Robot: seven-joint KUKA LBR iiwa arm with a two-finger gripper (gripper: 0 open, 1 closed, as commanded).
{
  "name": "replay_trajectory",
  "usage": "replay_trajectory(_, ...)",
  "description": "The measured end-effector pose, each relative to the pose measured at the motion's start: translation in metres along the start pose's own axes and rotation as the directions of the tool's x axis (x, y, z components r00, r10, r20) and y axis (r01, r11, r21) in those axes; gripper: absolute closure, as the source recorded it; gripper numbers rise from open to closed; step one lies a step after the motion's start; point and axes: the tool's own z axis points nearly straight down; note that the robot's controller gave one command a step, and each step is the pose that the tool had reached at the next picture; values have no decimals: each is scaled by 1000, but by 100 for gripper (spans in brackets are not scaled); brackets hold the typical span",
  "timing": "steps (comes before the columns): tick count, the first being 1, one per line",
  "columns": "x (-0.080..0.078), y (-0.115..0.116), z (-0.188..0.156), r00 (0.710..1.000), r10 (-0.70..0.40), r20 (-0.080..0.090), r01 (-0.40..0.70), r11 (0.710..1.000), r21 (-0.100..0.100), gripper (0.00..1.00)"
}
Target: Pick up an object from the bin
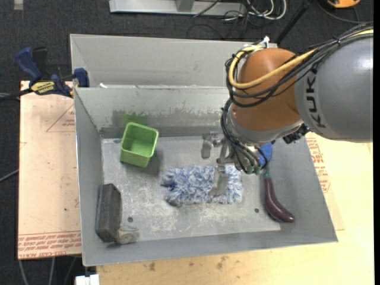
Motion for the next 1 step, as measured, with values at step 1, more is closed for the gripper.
replay_trajectory(1,-1,0,-5,1000,1,8,-1,1000,0,0)
